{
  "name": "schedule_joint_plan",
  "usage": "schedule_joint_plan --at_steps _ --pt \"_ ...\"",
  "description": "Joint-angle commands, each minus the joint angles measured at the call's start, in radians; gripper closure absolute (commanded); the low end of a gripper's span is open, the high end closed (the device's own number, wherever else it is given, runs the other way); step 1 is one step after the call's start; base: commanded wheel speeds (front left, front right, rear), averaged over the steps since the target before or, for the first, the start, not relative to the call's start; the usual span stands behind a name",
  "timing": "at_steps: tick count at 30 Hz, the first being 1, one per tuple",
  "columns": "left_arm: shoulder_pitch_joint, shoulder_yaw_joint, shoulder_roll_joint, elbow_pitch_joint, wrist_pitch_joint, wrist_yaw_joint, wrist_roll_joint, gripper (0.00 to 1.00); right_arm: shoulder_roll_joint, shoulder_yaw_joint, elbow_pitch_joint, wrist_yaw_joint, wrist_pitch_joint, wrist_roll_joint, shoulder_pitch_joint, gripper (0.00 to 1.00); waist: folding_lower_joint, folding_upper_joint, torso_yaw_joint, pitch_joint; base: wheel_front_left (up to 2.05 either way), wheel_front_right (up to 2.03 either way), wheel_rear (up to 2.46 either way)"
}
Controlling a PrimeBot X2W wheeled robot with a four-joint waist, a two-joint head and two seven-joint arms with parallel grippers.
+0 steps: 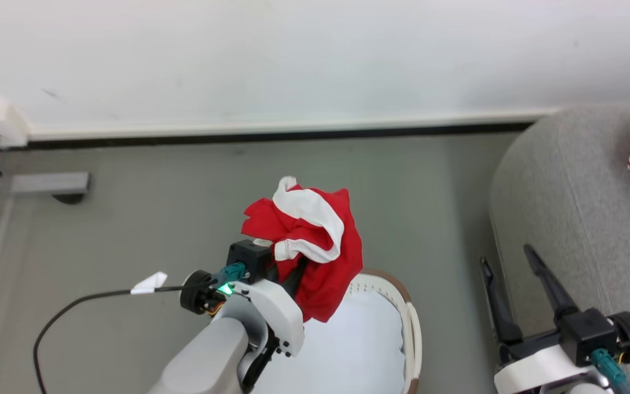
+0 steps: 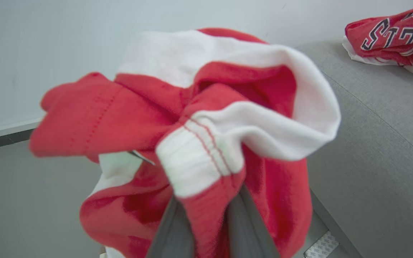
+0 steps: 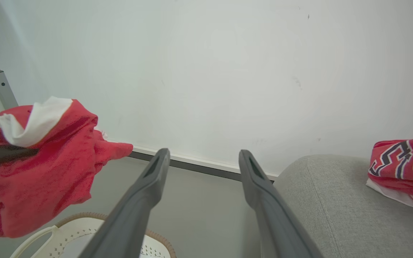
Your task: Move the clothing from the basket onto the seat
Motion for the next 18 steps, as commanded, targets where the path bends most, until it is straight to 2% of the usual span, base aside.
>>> schedule_joint_plan --at_steps 1,8,18 --pt "0.027 0.004 0.015 -0.020 -0.005 0.008 -0.007 1.00 -0.002 0.004 0.006 -0.003 0.001 0.007 0.023 0.00 0.0003 -0.0001 0.035 -0.064 0.00 0.00 0.00" --pt "0.100 0.019 0.076 -0.263 0.046 0.081 -0.015 1.00 -0.002 0.029 0.028 -0.003 0.001 0.029 0.063 0.00 0.0003 -0.0001 0.048 -0.140 0.00 0.00 0.00" --pt "0.218 0.044 0.187 -0.616 0.153 0.196 -0.017 1.00 -0.004 0.084 0.032 -0.003 0.001 0.062 0.114 0.00 0.0003 -0.0001 0.031 -0.242 0.00 0.00 0.00"
